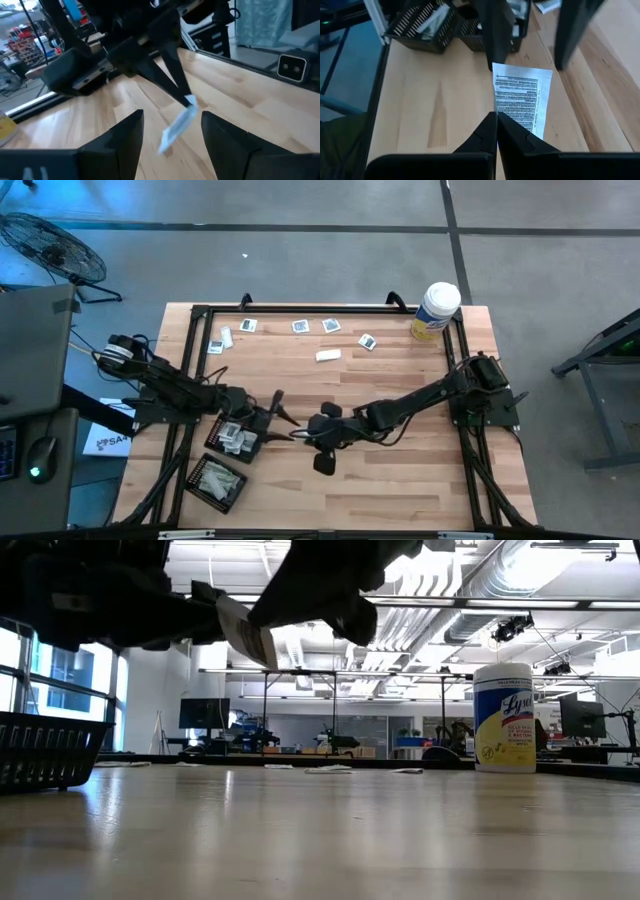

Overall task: Pick & Place First Aid Supplies
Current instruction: Put the towelette pack into the top black bin

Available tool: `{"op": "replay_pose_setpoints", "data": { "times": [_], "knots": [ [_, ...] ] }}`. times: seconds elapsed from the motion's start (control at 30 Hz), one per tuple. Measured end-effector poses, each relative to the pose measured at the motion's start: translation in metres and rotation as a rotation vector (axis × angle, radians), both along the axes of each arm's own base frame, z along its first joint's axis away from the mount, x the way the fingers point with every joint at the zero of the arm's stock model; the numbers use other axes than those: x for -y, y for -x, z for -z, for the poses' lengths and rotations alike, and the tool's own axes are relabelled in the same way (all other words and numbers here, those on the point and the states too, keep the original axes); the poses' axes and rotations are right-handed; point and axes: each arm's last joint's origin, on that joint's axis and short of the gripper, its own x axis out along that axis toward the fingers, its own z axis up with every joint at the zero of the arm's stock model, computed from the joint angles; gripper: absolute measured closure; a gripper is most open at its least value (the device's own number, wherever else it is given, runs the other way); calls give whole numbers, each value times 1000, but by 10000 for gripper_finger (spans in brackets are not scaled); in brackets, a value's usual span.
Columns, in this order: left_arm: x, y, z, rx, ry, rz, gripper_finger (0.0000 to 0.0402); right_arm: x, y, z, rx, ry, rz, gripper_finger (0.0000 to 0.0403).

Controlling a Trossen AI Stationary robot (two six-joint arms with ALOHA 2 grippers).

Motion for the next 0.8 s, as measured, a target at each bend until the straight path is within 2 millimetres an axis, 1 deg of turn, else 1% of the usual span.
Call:
{"op": "replay_pose_setpoints", "data": {
  "times": [0.17,0.27,0.33,0.4,0.47,0.57,0.6,0.63,0.73,0.8],
  "knots": [
    [3,-7,-2,-52,-10,27,207,0,-4,-6,74,21,-24,401],
    [4,-9,-1,-91,-17,42,218,0,-5,-8,100,44,-23,402],
    [4,-9,0,-93,-17,43,237,0,-5,-7,102,60,-5,401],
    [4,-9,-1,-94,-15,52,267,1,-5,-7,98,75,13,401],
    [4,-8,-1,-94,-13,68,306,2,-5,-6,92,89,27,402],
    [4,-9,-1,-91,-15,67,375,2,-5,-6,92,94,33,400],
    [4,-9,-1,-90,-15,60,388,2,-5,-6,93,95,34,399],
    [3,-9,-1,-90,-16,47,391,2,-5,-6,92,97,35,398],
    [3,-8,0,-117,-18,19,382,2,-5,-7,95,117,20,392],
    [2,-5,-1,-141,-27,5,384,2,-5,-7,99,132,8,384]
  ]
}}
